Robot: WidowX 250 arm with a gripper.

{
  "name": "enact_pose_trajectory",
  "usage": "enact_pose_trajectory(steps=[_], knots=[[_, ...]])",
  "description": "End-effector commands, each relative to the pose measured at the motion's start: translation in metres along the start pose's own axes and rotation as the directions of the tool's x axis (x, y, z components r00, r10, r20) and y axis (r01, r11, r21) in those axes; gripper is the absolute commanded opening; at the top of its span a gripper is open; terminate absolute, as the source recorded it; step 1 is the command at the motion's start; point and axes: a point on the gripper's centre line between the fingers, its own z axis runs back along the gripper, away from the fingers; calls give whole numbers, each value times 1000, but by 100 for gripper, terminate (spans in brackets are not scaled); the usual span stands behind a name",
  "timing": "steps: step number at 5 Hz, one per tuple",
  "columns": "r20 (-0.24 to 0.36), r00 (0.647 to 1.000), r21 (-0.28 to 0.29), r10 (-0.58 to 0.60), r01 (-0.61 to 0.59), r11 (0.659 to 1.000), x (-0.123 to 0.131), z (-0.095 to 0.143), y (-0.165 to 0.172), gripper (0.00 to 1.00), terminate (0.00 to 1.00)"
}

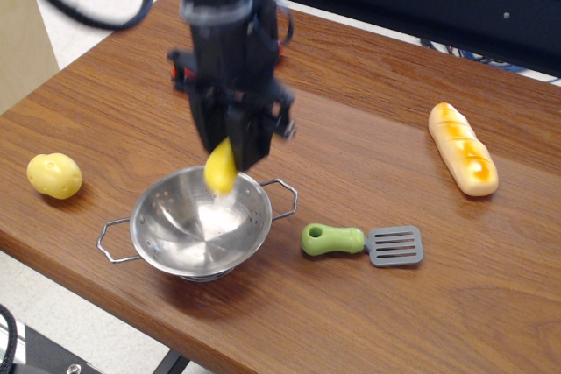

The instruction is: Take banana out of colander

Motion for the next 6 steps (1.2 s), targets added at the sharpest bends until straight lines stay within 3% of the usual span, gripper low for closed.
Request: enact_pose_trajectory(steps=[1, 2, 5, 6], knots=[[72, 978, 25, 194, -196, 980, 82, -5, 18, 0, 0], [124, 959, 54, 254, -262, 964, 103, -8, 32, 0, 0], [164, 942, 204, 292, -322, 924, 112, -42, 66, 0, 0], [168, 937, 233, 306, -339, 911, 120, -45, 71, 100, 0]])
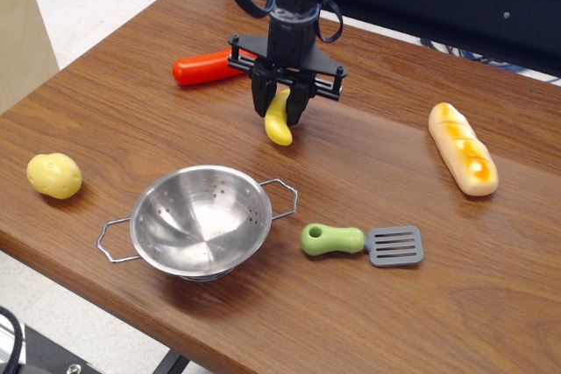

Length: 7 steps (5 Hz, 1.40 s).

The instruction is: Take banana out of colander

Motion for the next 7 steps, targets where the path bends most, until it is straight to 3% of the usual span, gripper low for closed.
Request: enact_pose_trajectory(steps=[1, 5, 6, 7], knots=[[53, 998, 41, 29, -31, 999, 26, 17, 12, 100, 0], [131, 990, -125, 48, -32, 992, 15, 88, 1, 100, 0], [131, 990, -125, 48, -32, 992, 15, 88, 1, 100, 0], [131, 990, -125, 48, -32, 992, 15, 88, 1, 100, 100]])
